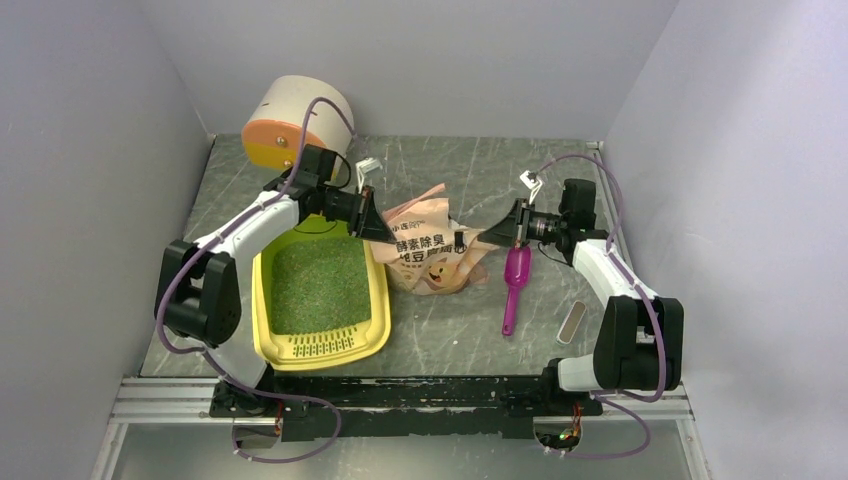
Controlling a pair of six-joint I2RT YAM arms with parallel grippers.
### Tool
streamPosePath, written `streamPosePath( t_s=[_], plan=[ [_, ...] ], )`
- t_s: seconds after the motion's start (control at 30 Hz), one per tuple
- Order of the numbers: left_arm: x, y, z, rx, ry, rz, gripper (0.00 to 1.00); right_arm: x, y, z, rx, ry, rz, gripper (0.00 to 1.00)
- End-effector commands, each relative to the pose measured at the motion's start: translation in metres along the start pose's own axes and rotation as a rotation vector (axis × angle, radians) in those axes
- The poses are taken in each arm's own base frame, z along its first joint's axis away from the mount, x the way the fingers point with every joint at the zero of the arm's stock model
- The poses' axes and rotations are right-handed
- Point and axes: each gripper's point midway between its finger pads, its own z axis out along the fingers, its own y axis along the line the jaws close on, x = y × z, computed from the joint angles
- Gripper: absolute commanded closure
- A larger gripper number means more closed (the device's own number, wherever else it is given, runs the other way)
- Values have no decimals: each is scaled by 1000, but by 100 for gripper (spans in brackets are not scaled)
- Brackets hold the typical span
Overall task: Fill the litter box with clean litter
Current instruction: Close the cat litter bag at the center of the board.
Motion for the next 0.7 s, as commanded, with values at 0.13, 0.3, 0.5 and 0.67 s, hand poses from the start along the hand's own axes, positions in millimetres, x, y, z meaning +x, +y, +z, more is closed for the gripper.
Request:
streamPosePath(
  t_s=[0.13, 0.3, 0.5, 0.67],
  plan=[
    [-7, -27, -26, 95, -70, 35, 49, -16, -6, -6, 55, -45, -41, 100],
    [4, -35, -6, 20, -45, 131, 36, -17, -7, -6, 59, -48, -33, 100],
    [7, -23, 1, -84, -143, 202, 37, -17, -8, -5, 52, -53, -19, 100],
    [-2, -25, 2, -94, -245, 249, 37, -19, -8, -7, 54, -67, -9, 100]
  ],
)
